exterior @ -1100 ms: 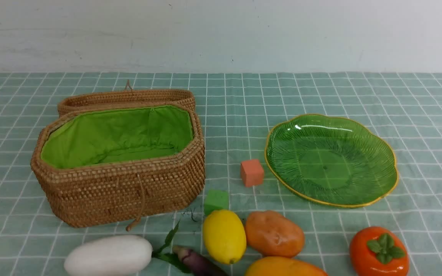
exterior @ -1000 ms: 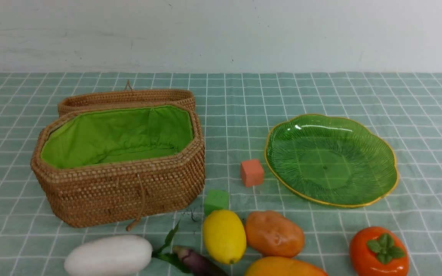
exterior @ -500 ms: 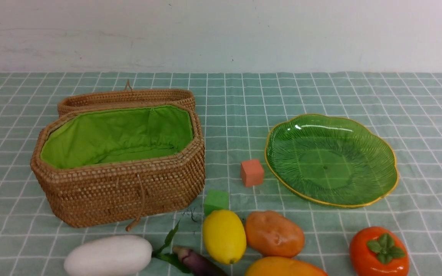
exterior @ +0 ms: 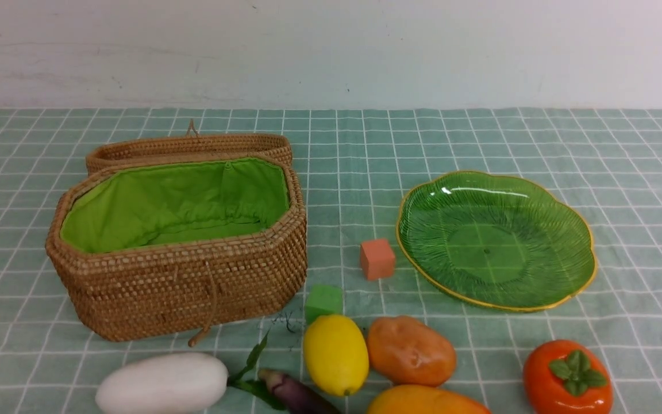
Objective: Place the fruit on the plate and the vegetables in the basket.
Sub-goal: Use the left arm to grab a carrot and put it into the left basket
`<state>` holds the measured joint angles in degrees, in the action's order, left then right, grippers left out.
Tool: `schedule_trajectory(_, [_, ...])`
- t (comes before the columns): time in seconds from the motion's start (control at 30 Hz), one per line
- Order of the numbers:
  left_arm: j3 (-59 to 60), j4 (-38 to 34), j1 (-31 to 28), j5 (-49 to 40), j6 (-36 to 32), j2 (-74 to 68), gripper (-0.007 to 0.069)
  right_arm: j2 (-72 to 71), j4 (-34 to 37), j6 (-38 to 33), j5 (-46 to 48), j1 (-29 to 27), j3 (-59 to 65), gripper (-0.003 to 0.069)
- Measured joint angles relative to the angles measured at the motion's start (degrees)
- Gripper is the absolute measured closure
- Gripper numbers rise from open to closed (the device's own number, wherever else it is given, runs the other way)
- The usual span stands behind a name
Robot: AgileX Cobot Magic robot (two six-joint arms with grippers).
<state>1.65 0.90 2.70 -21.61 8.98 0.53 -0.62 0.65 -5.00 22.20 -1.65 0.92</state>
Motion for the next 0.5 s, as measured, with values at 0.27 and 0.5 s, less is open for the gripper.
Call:
schedule_trajectory(0.27, [0.0, -0.9, 0.0, 12.1, 0.0, 0.0, 0.0386, 0.0, 0.0, 0.0, 0.0, 0.0, 0.0, 0.0417])
schedule_trajectory(0.5, [0.0, -2.0, 0.0, 30.0, 0.3, 0.0, 0.0386, 0.0, 0.0, 0.0, 0.0, 0.0, 0.0, 0.0417])
